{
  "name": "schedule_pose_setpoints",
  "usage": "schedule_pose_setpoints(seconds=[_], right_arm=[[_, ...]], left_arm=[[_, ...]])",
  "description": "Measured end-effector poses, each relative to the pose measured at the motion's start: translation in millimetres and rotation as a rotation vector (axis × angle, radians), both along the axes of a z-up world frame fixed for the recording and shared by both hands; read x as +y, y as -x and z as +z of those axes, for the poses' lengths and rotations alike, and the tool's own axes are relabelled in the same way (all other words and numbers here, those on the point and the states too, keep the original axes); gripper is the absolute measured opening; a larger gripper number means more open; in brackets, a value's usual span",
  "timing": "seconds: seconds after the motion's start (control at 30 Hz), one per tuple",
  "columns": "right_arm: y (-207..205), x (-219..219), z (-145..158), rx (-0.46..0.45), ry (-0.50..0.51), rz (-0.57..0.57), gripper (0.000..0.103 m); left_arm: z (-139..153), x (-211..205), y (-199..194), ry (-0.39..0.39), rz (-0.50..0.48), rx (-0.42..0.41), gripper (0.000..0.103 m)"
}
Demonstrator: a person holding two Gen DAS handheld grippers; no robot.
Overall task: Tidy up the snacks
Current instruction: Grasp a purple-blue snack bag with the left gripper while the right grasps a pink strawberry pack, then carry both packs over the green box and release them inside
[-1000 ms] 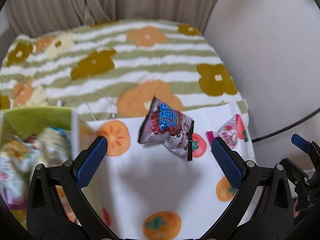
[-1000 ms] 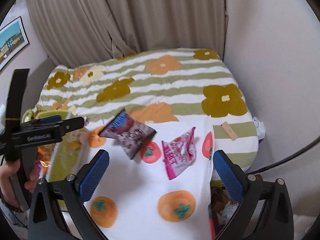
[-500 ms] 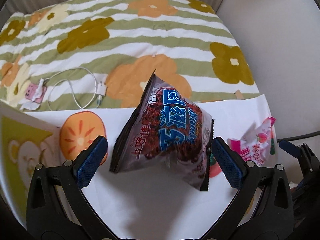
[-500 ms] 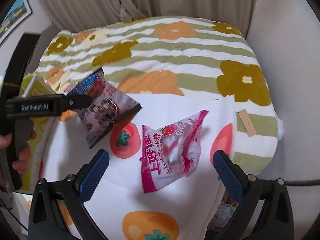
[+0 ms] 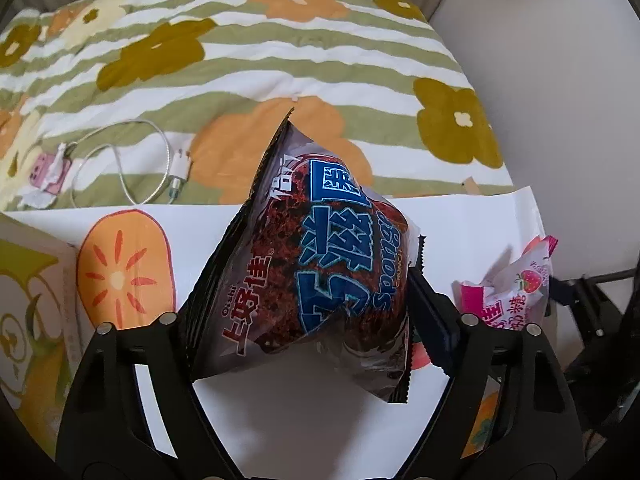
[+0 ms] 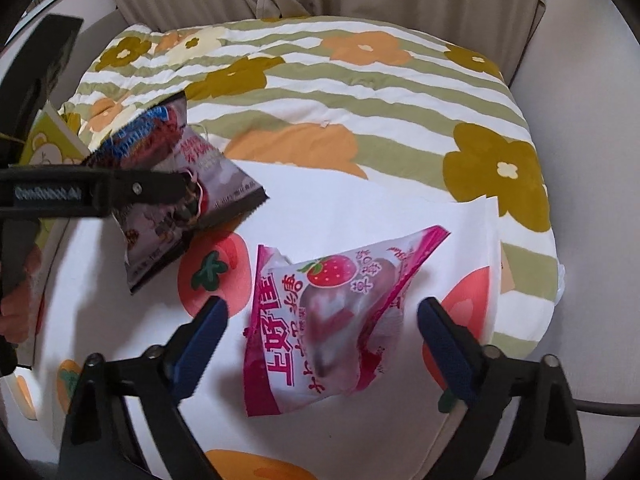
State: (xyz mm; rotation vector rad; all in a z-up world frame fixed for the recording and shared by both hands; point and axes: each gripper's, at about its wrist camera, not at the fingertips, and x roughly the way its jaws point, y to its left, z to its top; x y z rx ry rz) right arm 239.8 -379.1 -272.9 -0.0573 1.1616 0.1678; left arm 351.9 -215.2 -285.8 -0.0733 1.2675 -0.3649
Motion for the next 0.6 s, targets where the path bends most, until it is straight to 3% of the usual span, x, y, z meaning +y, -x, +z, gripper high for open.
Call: schedule_pose_setpoints(seconds=[0.23, 0.47, 0.6], right_arm=[[4.0, -1.0, -5.8, -0.006, 0.012, -0.005, 0.074], [10.3, 0.8, 0.6, -0.045, 0.019, -0.003, 0.053], [13.2, 0.0, 8.4, -0.063, 0.009, -0.014, 0.050]], left_arm=[[7.5, 3.8, 7.2, -0.020, 0.028, -0.026, 0.075], [23.0, 9.6, 18.0, -0.028, 0.037, -0.062, 0.075], [38.4, 11.5, 25.9, -0.031, 0.037, -0.093, 0.074]])
